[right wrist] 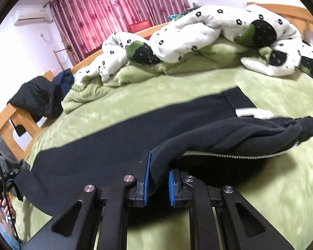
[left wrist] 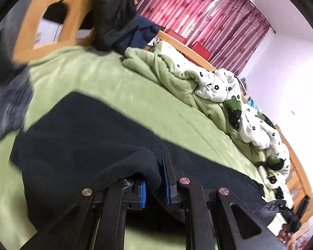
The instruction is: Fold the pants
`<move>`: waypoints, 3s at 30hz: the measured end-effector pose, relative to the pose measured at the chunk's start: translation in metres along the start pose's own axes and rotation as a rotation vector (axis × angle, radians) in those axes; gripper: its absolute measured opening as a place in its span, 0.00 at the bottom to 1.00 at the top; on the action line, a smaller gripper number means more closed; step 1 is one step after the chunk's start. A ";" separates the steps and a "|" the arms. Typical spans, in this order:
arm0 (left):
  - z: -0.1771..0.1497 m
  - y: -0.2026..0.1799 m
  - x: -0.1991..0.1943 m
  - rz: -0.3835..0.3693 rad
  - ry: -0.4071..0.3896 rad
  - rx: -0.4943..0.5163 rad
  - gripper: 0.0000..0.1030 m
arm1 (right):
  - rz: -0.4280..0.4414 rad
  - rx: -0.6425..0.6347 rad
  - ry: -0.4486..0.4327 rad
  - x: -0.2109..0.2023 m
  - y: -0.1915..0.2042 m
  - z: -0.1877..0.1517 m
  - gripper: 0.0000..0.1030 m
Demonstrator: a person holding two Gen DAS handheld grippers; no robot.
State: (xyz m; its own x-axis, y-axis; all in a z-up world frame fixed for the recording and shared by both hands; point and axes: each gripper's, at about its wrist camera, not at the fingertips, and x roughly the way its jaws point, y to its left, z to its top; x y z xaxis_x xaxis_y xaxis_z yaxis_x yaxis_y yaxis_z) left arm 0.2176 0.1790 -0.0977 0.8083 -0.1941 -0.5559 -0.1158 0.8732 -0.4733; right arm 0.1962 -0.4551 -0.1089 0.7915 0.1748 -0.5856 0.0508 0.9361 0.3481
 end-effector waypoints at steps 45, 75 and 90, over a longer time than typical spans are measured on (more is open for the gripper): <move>-0.097 0.059 0.027 -0.032 0.222 -0.254 0.68 | -0.065 0.225 0.186 0.042 -0.060 -0.077 0.59; -0.147 0.005 -0.056 0.114 0.200 -0.125 0.12 | -0.177 0.295 0.035 -0.037 -0.103 -0.056 0.12; -0.203 -0.009 -0.121 0.175 0.287 0.138 0.42 | -0.157 0.412 0.057 -0.137 -0.178 -0.151 0.43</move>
State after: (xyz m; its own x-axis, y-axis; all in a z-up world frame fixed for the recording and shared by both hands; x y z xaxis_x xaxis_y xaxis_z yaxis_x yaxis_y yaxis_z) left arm 0.0036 0.1033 -0.1650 0.5857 -0.1372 -0.7988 -0.1427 0.9527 -0.2683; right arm -0.0130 -0.5998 -0.2015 0.7203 0.0673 -0.6904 0.4157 0.7549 0.5073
